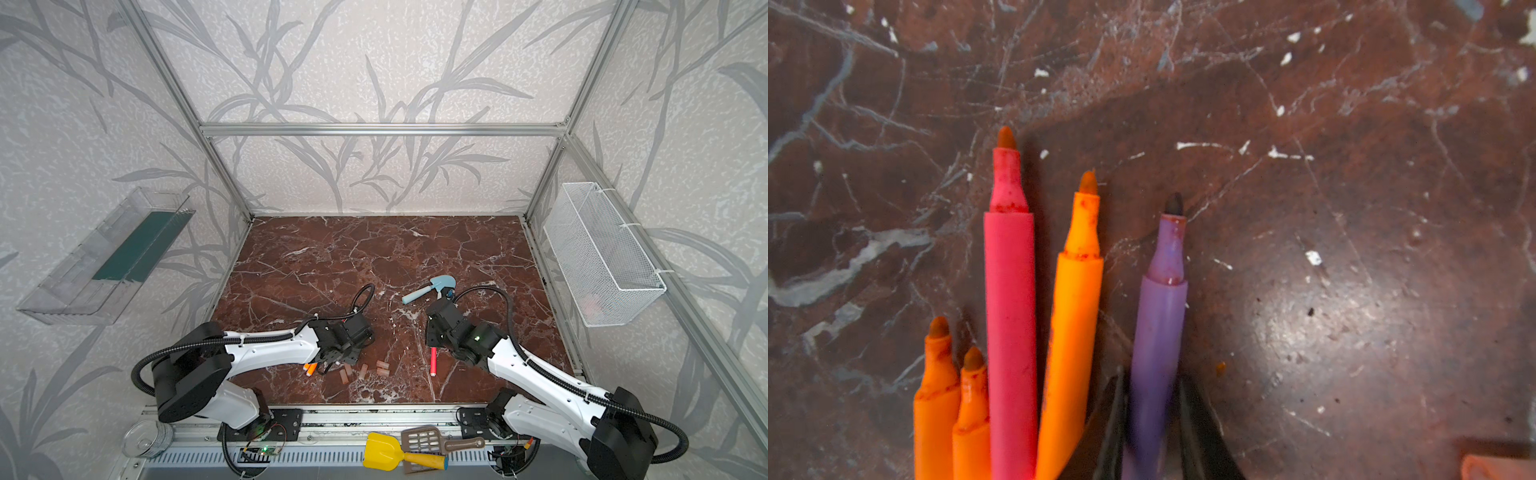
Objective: Insert the pens into the pen caps
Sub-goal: 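Grasp the purple marker with the left gripper while the right gripper draws back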
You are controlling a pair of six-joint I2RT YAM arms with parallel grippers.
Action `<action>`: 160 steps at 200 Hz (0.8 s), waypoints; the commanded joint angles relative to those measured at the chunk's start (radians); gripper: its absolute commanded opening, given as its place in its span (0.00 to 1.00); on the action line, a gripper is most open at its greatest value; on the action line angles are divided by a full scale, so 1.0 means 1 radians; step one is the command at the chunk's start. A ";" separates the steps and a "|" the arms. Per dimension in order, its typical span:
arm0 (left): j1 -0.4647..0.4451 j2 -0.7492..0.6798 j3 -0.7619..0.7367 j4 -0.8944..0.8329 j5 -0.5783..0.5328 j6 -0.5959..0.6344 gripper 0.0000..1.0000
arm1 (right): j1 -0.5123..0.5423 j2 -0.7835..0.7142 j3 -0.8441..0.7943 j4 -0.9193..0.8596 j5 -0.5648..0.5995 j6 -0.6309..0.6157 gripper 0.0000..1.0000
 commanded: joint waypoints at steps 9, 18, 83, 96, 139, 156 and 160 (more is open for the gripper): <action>-0.003 0.047 0.023 -0.041 -0.034 -0.015 0.18 | 0.032 -0.031 -0.003 0.038 0.015 0.039 0.32; -0.003 0.047 0.027 -0.039 -0.034 -0.014 0.18 | 0.048 -0.043 -0.018 0.069 0.017 0.053 0.33; 0.009 0.093 0.119 0.047 0.039 0.052 0.10 | 0.119 -0.169 -0.073 0.199 0.059 0.084 0.40; 0.011 0.090 0.151 0.045 0.039 0.059 0.07 | 0.123 -0.193 -0.088 0.237 0.054 0.086 0.41; 0.041 0.000 0.181 0.078 0.088 0.078 0.05 | 0.159 -0.198 -0.126 0.406 0.026 0.114 0.43; 0.046 -0.057 0.163 0.088 0.088 0.080 0.04 | 0.189 -0.172 -0.142 0.489 0.025 0.134 0.44; 0.045 -0.074 0.156 0.093 0.091 0.083 0.04 | 0.198 -0.163 -0.146 0.511 0.024 0.139 0.44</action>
